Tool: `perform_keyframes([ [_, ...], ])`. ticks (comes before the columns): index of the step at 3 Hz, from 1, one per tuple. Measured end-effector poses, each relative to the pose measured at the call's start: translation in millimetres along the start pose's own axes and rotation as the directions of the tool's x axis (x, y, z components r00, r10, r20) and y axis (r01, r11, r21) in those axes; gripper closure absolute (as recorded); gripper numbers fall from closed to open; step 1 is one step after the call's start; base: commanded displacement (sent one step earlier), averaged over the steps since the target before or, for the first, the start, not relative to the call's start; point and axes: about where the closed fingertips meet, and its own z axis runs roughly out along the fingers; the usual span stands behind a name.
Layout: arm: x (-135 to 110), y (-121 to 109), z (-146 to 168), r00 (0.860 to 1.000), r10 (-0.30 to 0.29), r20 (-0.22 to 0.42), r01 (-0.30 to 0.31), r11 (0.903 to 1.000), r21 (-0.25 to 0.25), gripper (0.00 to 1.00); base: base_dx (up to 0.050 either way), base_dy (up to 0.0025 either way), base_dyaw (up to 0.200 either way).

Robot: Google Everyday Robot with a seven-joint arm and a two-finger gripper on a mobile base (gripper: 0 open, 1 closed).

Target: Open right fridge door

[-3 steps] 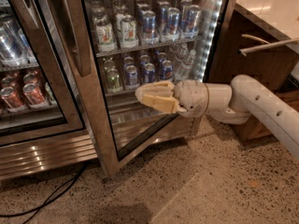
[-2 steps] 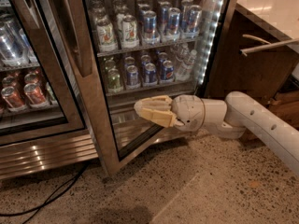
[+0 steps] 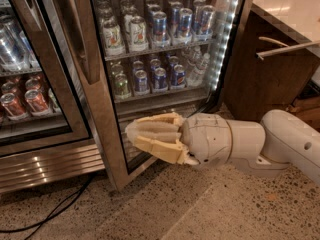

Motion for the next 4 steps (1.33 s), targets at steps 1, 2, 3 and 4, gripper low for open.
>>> perform_keyframes([
  [1, 0.2, 0.1, 0.6, 1.000, 0.000, 0.000, 0.000, 1.0000, -0.002, 1.00, -0.050, -0.00017, 0.001],
  [2, 0.2, 0.1, 0.6, 1.000, 0.000, 0.000, 0.000, 1.0000, -0.002, 1.00, -0.050, -0.00005, 0.000],
  [3, 0.2, 0.1, 0.6, 1.000, 0.000, 0.000, 0.000, 1.0000, -0.002, 1.00, -0.050, -0.00007, 0.001],
  [4, 0.2, 0.1, 0.7, 1.000, 0.000, 0.000, 0.000, 1.0000, -0.002, 1.00, 0.000, 0.00000, 0.000],
])
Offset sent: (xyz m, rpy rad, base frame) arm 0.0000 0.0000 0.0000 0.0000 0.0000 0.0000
